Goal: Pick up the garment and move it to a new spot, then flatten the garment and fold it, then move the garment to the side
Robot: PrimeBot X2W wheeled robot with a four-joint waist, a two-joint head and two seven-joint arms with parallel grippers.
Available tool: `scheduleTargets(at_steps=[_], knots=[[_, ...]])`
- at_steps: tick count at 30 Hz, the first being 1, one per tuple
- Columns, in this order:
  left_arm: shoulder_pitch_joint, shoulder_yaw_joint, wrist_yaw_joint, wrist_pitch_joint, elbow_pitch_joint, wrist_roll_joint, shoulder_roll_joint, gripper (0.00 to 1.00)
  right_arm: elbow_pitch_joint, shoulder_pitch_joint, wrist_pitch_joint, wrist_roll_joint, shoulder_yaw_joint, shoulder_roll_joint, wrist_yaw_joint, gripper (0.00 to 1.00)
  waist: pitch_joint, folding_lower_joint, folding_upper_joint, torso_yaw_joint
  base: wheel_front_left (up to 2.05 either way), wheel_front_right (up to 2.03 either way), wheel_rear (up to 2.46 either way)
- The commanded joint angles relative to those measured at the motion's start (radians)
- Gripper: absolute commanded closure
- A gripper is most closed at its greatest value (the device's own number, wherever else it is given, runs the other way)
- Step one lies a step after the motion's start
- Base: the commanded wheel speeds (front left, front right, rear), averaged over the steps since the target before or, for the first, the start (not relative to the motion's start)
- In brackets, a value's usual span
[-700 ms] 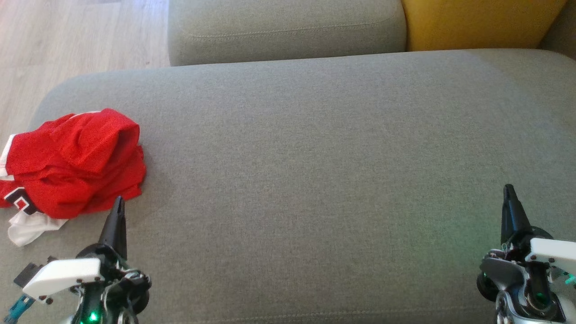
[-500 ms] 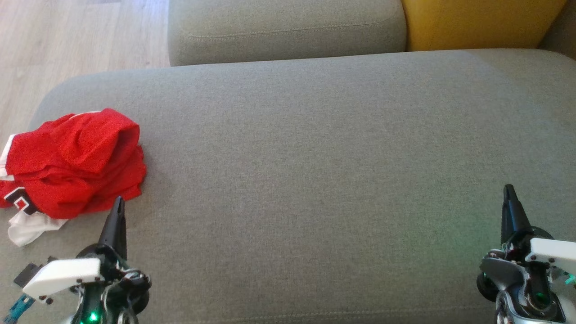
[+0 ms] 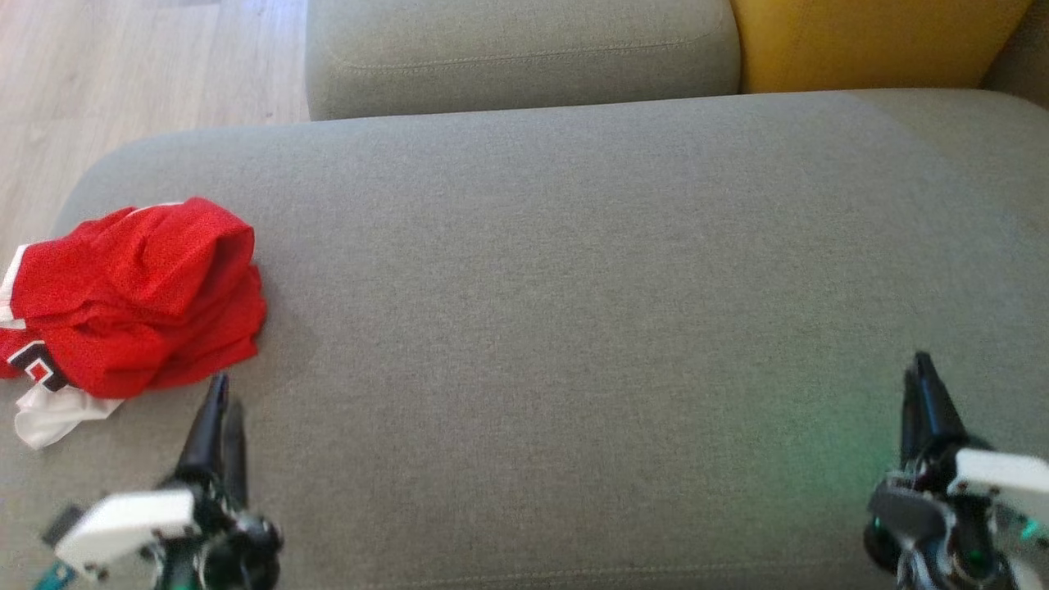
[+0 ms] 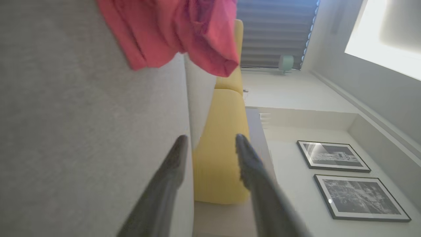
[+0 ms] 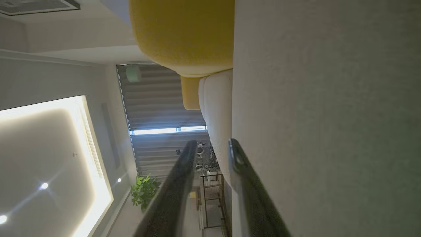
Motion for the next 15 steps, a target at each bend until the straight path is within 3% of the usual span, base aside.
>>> scheduleTargets(at_steps=[1,15], knots=[[0.004,-0.001,0.0,-0.003,0.004,0.001,-0.001,0.0,0.003,0.002,-0.003,-0.002,0.001,0.0,0.0,0.0,0.0,0.0,0.0,0.0,0.0,0.0,0.0],[0.003,0.0,0.0,-0.042,-0.021,0.024,0.0,0.0,-0.013,-0.003,-0.042,-0.064,0.001,-0.001,0.0,0.0,0.0,0.0,0.0,-0.001,0.0,0.0,0.0]])
